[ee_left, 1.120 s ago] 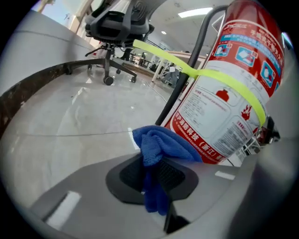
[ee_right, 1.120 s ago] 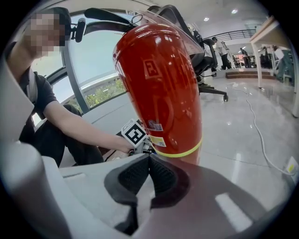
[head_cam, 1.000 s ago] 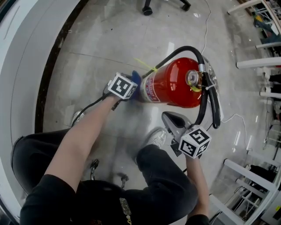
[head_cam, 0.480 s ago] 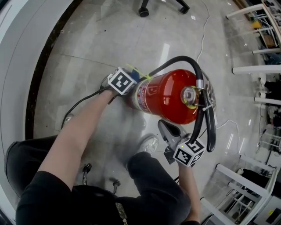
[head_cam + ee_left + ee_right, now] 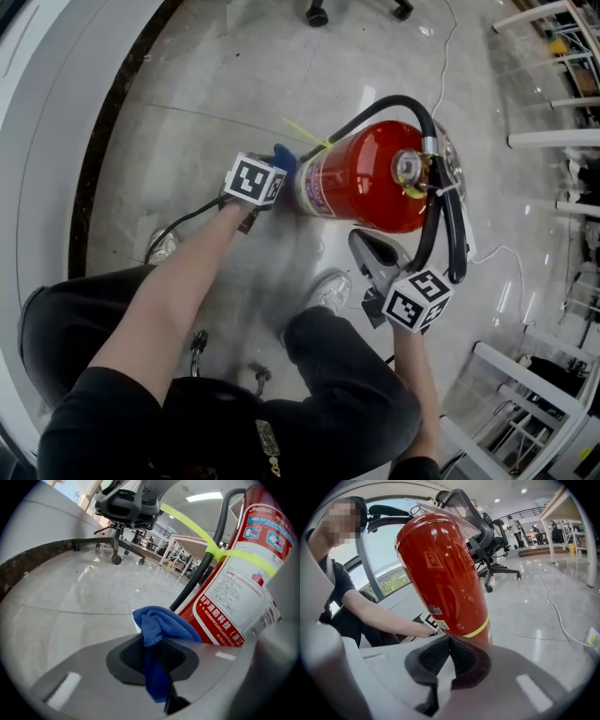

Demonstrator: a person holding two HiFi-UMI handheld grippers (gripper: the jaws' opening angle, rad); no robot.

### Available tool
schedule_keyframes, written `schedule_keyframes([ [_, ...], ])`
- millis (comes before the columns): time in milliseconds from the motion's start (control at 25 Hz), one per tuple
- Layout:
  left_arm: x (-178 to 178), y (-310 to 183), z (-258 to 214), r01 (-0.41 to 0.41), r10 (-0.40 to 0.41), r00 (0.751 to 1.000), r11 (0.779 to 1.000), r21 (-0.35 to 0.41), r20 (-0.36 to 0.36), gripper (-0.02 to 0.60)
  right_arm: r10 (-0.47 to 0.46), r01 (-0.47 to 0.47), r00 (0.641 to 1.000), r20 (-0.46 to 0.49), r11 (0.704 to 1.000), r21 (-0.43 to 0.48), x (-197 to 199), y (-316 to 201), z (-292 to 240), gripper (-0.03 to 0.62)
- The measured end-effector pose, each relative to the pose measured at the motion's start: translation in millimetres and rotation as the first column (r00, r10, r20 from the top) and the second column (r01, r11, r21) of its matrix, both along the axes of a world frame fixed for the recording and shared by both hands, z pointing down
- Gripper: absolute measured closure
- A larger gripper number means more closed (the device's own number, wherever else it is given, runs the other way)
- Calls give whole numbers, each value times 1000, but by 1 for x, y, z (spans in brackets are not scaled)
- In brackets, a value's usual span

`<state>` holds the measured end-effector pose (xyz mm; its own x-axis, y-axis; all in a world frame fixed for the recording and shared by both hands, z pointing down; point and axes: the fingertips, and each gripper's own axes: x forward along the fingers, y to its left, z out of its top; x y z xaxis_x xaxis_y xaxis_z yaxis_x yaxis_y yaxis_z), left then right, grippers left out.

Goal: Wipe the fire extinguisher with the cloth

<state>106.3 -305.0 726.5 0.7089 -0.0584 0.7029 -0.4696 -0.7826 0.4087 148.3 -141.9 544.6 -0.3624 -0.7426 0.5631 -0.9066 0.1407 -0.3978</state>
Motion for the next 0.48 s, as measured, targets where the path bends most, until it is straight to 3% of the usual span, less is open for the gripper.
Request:
schedule_keyframes([
  [160, -16, 17, 0, 119, -119, 993, 993, -24, 5, 529, -5, 5, 1000, 5, 1000, 4, -2, 9, -3, 592],
  [480, -32, 71, 3, 199, -199, 980, 976, -90, 8, 529, -27, 27, 1000, 14, 1000, 15, -2, 29, -8, 592],
])
